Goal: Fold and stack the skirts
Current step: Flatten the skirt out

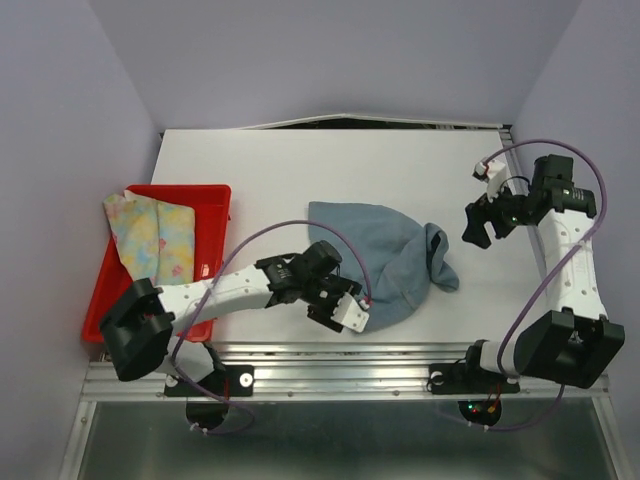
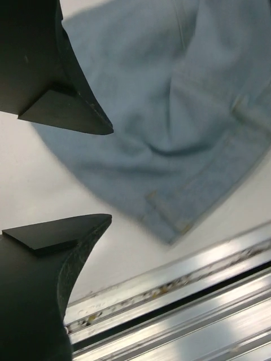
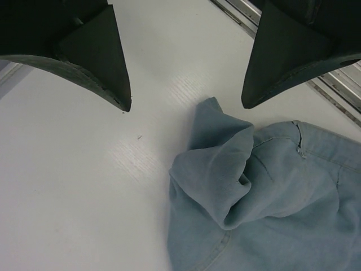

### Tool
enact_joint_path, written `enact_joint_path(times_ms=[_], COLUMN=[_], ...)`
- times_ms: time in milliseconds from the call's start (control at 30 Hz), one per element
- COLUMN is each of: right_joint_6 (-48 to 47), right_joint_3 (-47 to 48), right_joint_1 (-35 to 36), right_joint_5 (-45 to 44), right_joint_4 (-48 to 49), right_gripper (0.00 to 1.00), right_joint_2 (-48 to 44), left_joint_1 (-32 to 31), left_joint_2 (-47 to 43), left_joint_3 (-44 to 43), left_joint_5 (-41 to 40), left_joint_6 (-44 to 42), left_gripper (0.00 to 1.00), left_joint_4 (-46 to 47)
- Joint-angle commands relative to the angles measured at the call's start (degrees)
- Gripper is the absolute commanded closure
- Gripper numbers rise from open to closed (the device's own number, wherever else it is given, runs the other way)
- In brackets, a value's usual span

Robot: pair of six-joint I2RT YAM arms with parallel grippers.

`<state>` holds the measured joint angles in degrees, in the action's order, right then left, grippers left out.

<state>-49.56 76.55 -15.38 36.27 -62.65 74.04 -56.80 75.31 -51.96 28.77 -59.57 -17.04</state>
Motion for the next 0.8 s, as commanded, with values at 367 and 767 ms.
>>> enact_joint_path(times_ms=[367,767], right_joint_6=[17.73,22.75], right_joint_3=[-4.66,-5.54], right_joint_1=[2.54,5.53], right_joint_5=[1.61,4.51], right_joint_4=[6.75,11.76], right_gripper=[0.2,0.26], right_joint_2=[9.81,16.57], left_joint_1=[-7.89,-9.91], left_joint_2=[11.0,13.99], left_joint_3=[4.41,4.5], left_joint_5=[-1.53,-5.84], left_joint_6=[-24.01,-25.95], left_gripper=[0.33,0.76], left_joint_4=[6.31,10.71])
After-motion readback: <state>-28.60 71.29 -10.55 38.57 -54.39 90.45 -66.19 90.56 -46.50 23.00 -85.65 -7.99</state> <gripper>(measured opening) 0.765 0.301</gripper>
